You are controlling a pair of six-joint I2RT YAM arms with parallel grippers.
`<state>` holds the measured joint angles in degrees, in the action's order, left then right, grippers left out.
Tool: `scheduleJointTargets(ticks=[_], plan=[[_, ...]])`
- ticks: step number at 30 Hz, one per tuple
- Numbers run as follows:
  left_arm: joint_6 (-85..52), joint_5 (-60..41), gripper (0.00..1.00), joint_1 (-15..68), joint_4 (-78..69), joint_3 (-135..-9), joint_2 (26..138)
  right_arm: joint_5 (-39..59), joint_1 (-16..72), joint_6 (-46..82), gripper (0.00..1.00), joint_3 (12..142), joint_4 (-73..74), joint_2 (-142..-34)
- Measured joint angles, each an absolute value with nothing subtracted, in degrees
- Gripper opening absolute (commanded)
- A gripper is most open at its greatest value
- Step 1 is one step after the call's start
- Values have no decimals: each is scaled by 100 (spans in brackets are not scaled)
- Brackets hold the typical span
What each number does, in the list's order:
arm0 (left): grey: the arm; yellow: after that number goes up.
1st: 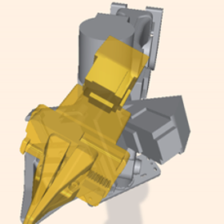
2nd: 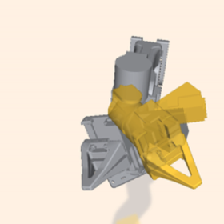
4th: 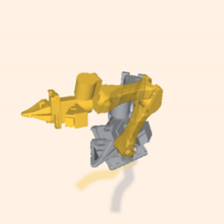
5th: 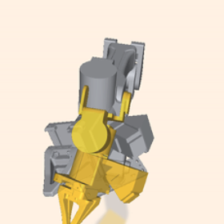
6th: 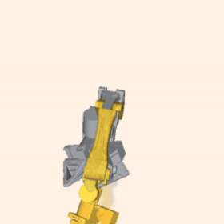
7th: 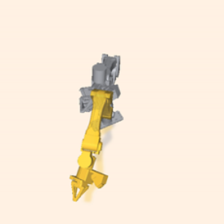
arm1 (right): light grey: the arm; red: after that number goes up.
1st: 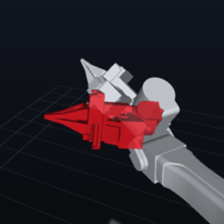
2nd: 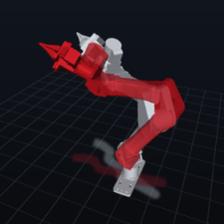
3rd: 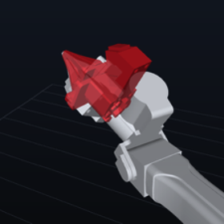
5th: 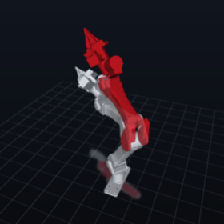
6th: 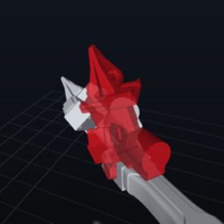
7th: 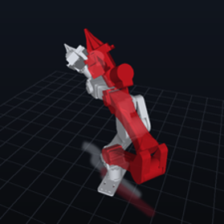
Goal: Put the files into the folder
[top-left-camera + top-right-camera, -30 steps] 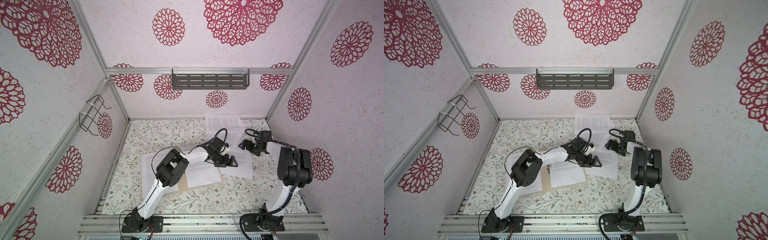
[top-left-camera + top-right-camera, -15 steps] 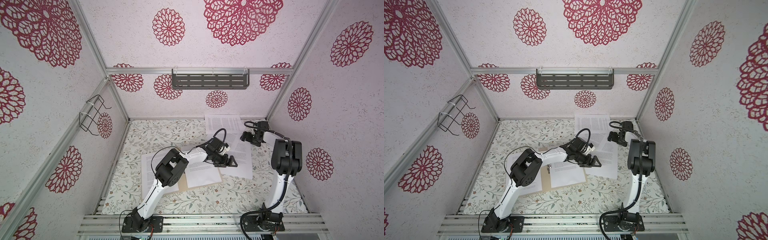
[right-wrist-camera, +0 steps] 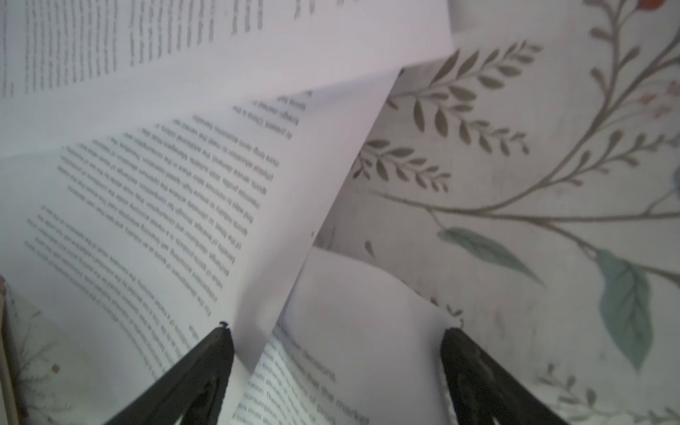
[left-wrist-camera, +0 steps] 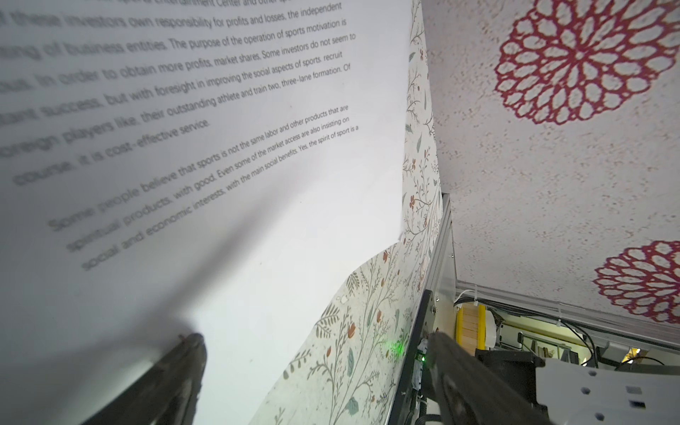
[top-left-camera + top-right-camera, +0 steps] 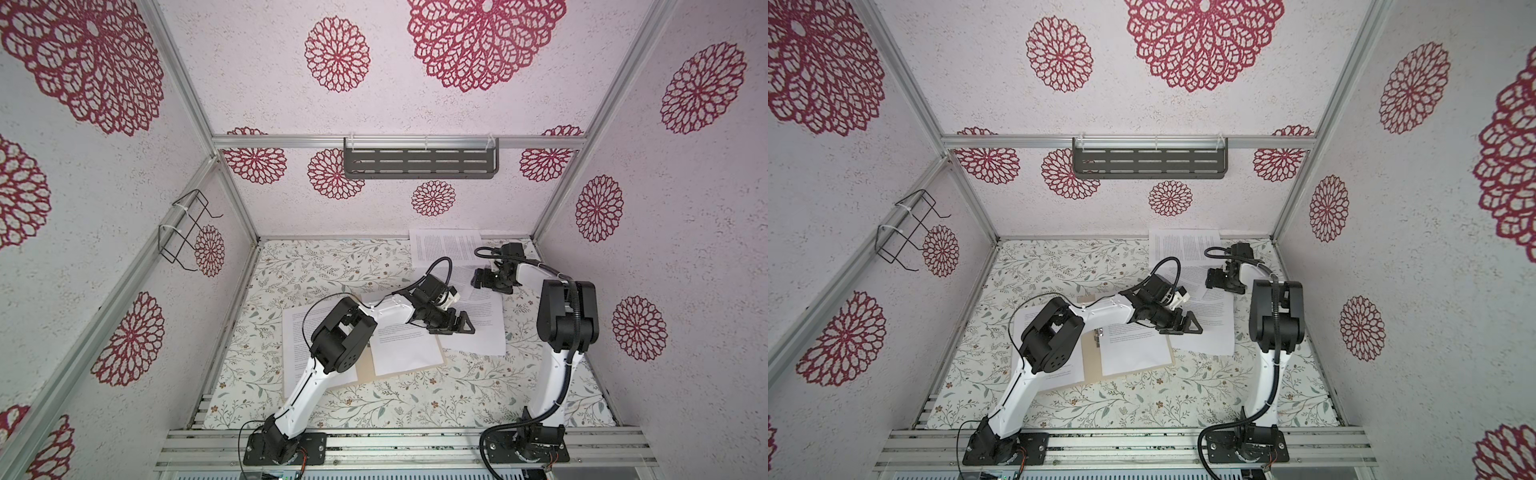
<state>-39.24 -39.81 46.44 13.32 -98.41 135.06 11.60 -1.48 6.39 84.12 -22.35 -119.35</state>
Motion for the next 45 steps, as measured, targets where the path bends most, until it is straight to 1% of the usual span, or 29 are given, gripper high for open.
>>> scheduleJointTargets(ticks=[3, 7, 11, 15, 17, 22, 26, 28, 31, 34, 38, 45], plan=[[-3931, -4016, 98, 4633, 1319, -9841, 13515, 1498, -204, 801, 95, 7673, -2115, -11404], [-3955, -4119, 98, 4598, 1282, -9841, 13541, 2198, -530, 1221, 95, 6622, -1828, -10663], [-3970, -4171, 98, 4580, 1262, -9839, 13548, 2733, -768, 1588, 94, 5933, -1468, -10230], [-4012, -4206, 98, 4567, 1179, -9786, 13548, 3061, -755, 1931, 91, 5271, -991, -9826], [-4036, -4250, 98, 4554, 1111, -9754, 13548, 3153, -740, 2075, 88, 4995, -781, -9638], [-4064, -4327, 98, 4530, 991, -9684, 13544, 3168, -731, 2314, 70, 4716, -364, -9459], [-4082, -4340, 98, 4525, 928, -9642, 13531, 3103, -731, 2438, 64, 4556, -132, -9421], [-4101, -4348, 98, 4521, 884, -9616, 13520, 3020, -731, 2453, 58, 4458, -106, -9347], [-4121, -4338, 98, 4521, 856, -9583, 13498, 2958, -735, 2432, 45, 4298, -113, -9150], [-4154, -4333, 98, 4515, 851, -9574, 13489, 2912, -735, 2445, 42, 4202, -93, -8997], [-4163, -4333, 98, 4506, 867, -9579, 13489, 2862, -735, 2456, 32, 4077, -30, -8864], [-4160, -4313, 98, 4493, 982, -9627, 13489, 2834, -803, 2510, 33, 3975, -23, -8554]])
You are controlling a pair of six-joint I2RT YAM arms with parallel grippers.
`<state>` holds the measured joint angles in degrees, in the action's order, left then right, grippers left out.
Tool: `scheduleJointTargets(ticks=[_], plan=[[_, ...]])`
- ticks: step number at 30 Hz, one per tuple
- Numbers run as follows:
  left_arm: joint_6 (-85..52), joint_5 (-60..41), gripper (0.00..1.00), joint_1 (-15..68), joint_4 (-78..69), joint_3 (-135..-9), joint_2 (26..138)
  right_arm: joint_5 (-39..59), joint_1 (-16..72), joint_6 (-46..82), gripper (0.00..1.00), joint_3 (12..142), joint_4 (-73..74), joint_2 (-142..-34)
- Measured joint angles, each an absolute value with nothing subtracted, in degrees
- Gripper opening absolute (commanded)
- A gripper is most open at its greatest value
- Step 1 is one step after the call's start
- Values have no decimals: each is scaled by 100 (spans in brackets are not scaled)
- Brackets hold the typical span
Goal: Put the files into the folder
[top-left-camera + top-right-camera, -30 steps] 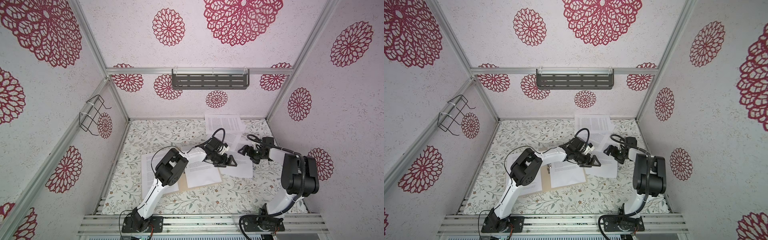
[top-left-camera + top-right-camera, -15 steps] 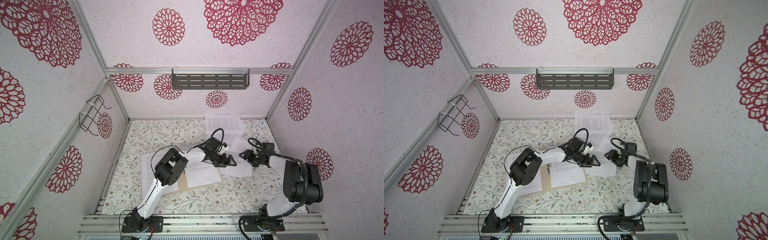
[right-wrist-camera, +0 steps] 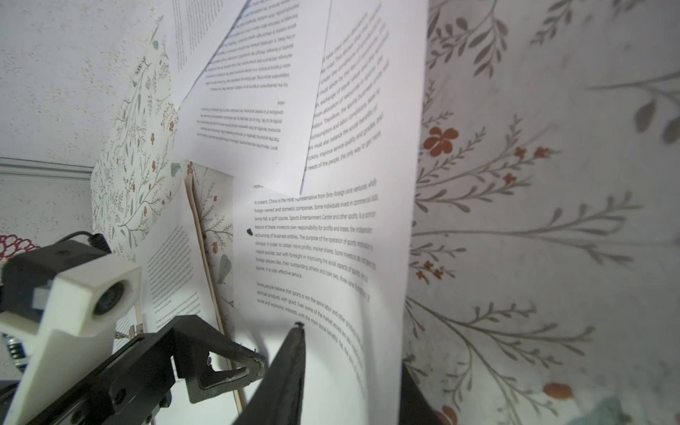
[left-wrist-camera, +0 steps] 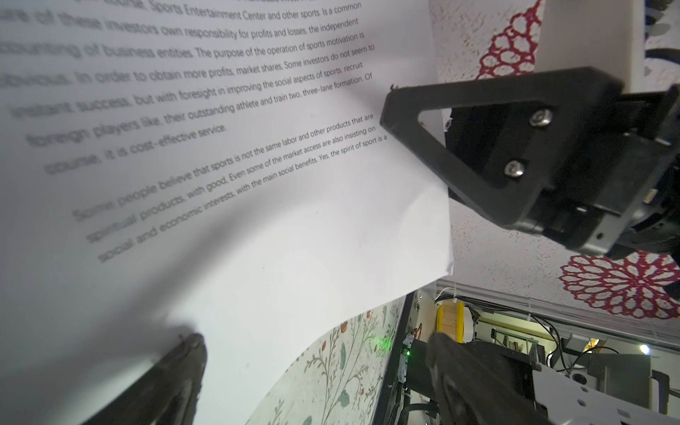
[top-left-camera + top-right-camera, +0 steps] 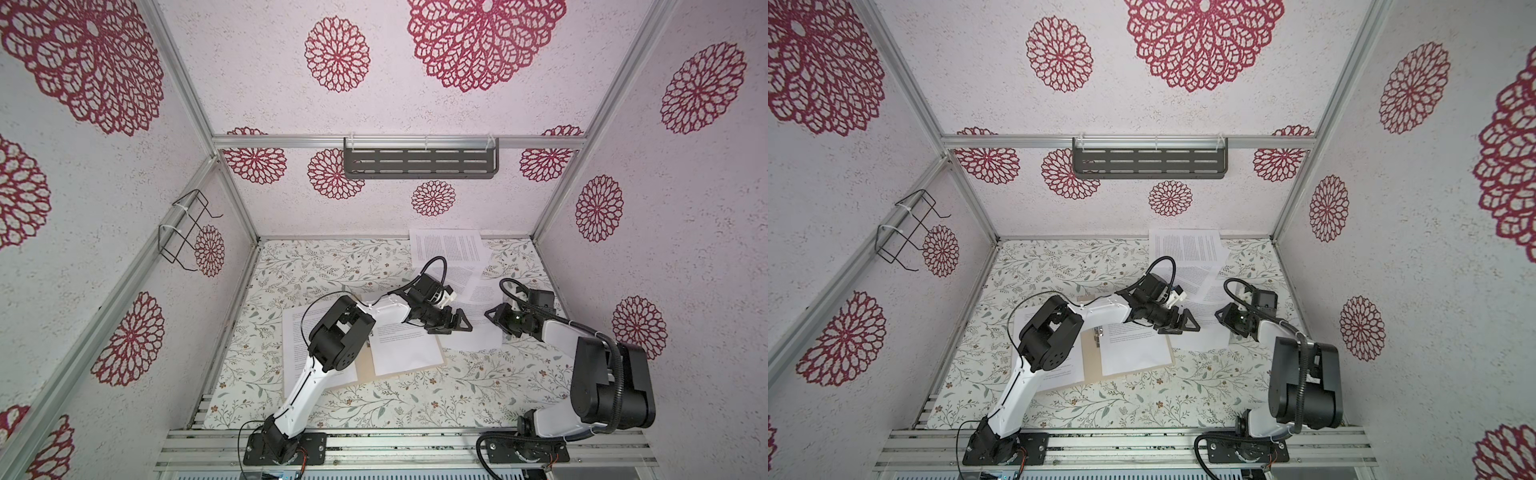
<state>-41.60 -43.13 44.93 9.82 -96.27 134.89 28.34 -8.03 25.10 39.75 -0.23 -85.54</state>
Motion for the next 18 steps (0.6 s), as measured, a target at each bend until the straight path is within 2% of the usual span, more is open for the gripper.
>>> scheduleJointTargets(ticks=[5, 11, 14, 18], plan=[[-4158, -4300, 98, 4477, 1061, -9653, 13489, 2877, -875, 2512, 38, 3977, -34, -8495], [-4154, -4303, 98, 4466, 1094, -9662, 13489, 2875, -895, 2504, 32, 3977, -104, -8495], [-4156, -4303, 98, 4466, 1107, -9671, 13489, 2875, -897, 2504, 24, 3972, -119, -8495], [-4163, -4320, 98, 4458, 1125, -9686, 13489, 2860, -897, 2499, 7, 3966, -128, -8495]])
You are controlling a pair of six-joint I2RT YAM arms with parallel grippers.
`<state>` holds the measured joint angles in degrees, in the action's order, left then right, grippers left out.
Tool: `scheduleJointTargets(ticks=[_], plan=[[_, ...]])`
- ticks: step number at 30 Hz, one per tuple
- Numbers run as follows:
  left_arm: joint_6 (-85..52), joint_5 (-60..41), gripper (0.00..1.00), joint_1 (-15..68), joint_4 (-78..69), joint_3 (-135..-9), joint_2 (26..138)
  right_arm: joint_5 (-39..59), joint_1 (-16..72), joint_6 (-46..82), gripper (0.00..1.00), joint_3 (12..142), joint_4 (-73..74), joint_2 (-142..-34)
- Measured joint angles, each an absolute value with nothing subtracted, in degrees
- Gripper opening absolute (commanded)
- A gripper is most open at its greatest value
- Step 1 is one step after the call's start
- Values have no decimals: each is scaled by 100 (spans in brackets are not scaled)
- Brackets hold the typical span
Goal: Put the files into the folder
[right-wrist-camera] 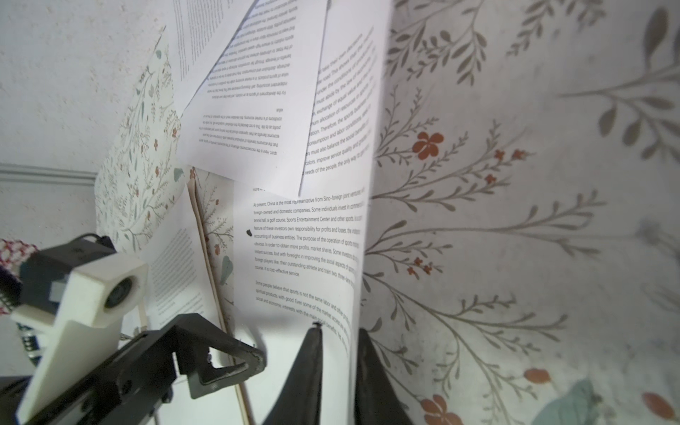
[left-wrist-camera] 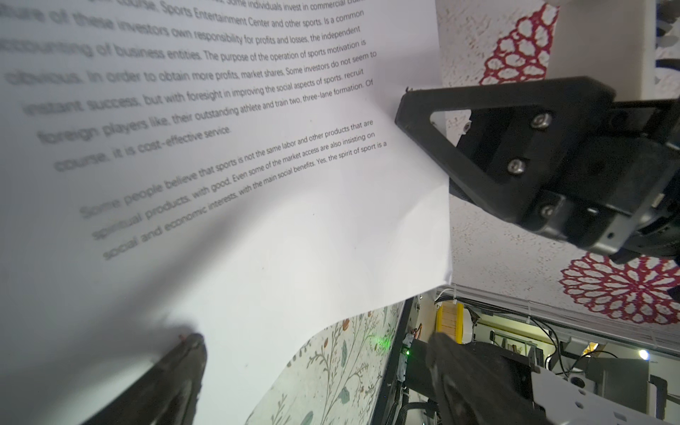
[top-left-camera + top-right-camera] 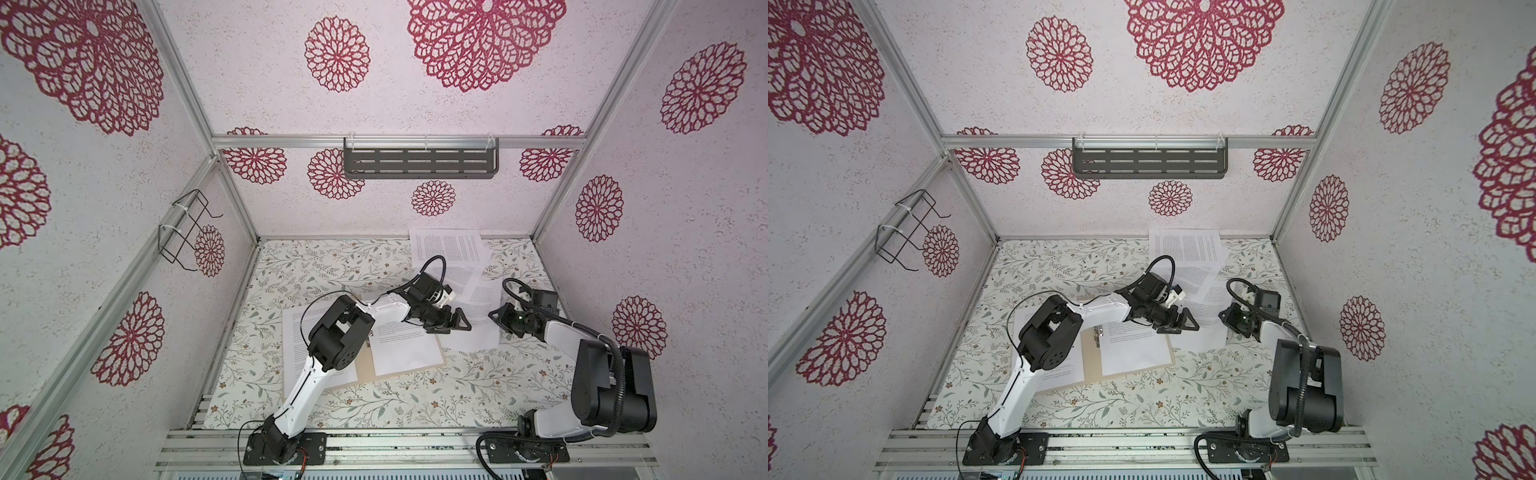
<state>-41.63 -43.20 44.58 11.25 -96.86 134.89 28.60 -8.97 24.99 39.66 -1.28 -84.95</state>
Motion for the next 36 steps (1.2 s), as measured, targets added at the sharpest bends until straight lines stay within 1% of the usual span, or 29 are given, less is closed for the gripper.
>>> scheduleJointTargets(ticks=[1, 2, 6, 9, 11, 15, 18, 21, 26, 30, 36], plan=[[-4165, -4327, 98, 4453, 1135, -9692, 13489, 2858, -897, 2502, 1, 3953, -117, -8495], [-4180, -4331, 98, 4449, 1146, -9699, 13482, 2856, -899, 2528, 0, 3933, -106, -8495], [-4383, -4348, 98, 4403, 1186, -9688, 13351, 2816, -904, 2561, 0, 3795, -80, -8436], [-4687, -4451, 97, 4351, 982, -9535, 12962, 2668, -904, 2650, 0, 3680, -235, -7918], [-4864, -4495, 97, 4322, 753, -9341, 12442, 2528, -904, 2711, 0, 3667, -364, -7328], [-5168, -4558, 97, 4215, 21, -8853, 10962, 2235, -906, 2729, 0, 3811, -659, -6191], [-5214, -4550, 97, 4016, -478, -8409, 9872, 2075, -906, 2718, 0, 4049, -1020, -5778], [-5107, -4394, 97, 3642, -652, -7765, 8932, 1997, -893, 2709, 0, 4329, -1393, -5583], [-4554, -3686, 97, 3022, -86, -6552, 7699, 1726, -569, 2646, 0, 5050, -1922, -5583], [-3848, -2689, 97, 2823, 777, -5865, 6663, 1376, 213, 2491, 0, 5776, -2095, -5922], [-2895, -1015, 97, 2779, 1669, -5234, 4974, 906, 1452, 2305, 0, 6582, -2062, -7019]])
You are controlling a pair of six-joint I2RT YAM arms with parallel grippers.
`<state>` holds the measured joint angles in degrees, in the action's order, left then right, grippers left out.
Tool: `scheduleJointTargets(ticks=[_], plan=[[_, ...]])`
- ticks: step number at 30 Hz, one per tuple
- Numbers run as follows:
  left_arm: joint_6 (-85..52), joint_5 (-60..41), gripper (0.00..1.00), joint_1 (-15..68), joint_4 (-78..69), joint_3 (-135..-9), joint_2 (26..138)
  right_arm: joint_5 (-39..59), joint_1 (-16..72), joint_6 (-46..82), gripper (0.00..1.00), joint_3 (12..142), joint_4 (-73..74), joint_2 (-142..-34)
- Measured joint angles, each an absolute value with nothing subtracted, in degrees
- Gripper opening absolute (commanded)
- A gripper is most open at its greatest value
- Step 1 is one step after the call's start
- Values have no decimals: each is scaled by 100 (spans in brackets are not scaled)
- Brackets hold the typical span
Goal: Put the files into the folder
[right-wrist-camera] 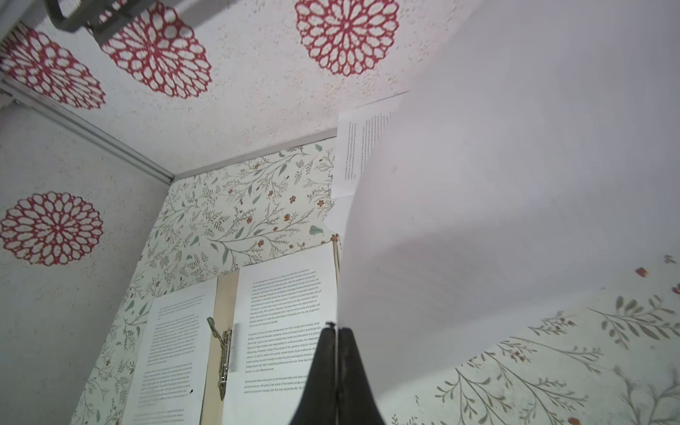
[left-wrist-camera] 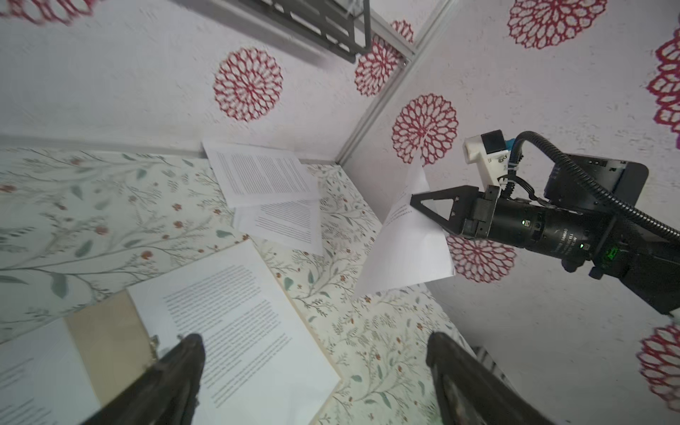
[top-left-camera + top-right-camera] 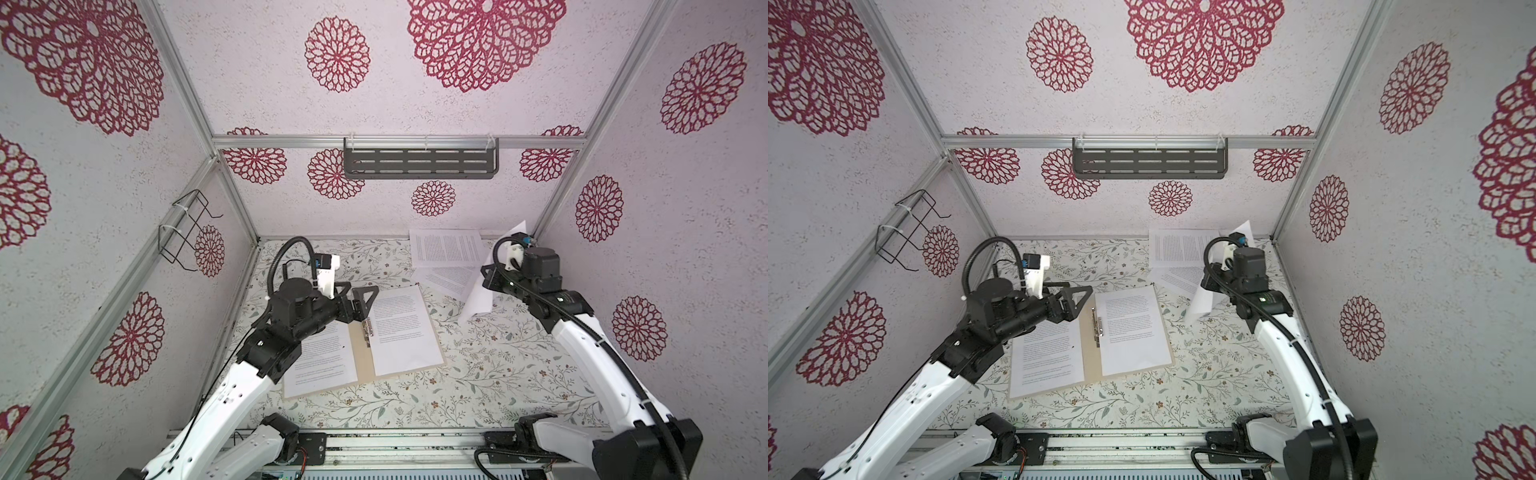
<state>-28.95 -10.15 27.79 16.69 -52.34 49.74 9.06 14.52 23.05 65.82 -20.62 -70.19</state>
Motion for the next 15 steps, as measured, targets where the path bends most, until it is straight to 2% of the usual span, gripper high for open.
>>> scheduleJointTargets(ticks=[8, 12, 15], plan=[[-2565, 552, 97, 2742, 2447, -4534, 3876, 980, 2834, 2252, 0, 7710, -2008, -8554], [-2482, 766, 97, 2731, 2617, -4285, 3916, 1424, 3148, 2359, 0, 7861, -1791, -8604], [-2410, 819, 97, 2722, 2644, -4204, 4040, 1608, 3048, 2460, 0, 7688, -1693, -8405]])
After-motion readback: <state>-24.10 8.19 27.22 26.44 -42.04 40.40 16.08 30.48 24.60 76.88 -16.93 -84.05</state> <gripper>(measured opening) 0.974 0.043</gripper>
